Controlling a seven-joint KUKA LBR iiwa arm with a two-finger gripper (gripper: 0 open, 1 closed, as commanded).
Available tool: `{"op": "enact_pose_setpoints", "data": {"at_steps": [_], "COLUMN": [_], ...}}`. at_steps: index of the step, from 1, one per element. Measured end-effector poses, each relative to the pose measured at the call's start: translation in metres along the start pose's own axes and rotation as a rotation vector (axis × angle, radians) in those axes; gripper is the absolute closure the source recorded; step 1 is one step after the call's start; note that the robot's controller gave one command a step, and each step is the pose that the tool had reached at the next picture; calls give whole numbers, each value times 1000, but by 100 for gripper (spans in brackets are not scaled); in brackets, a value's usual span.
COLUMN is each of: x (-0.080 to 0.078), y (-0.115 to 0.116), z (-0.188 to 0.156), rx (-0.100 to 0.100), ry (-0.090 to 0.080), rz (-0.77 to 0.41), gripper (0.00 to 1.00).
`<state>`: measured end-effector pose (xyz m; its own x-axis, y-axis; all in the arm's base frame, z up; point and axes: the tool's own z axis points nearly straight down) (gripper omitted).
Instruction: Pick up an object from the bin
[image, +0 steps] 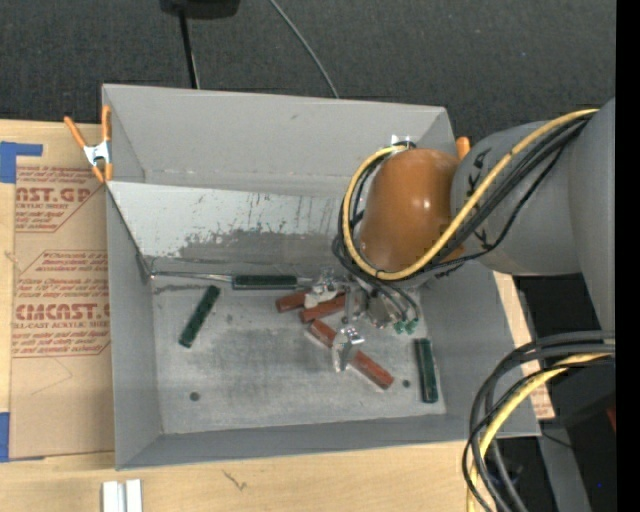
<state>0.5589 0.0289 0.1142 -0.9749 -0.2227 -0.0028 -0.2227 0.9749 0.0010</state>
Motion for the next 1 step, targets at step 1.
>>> {"op": "enact_pose_setpoints", "data": {"at_steps": [1], "x": [0], "y": [0], "z": [0], "rx": [0], "ry": [1], "rz": [0], "gripper": [0]}}
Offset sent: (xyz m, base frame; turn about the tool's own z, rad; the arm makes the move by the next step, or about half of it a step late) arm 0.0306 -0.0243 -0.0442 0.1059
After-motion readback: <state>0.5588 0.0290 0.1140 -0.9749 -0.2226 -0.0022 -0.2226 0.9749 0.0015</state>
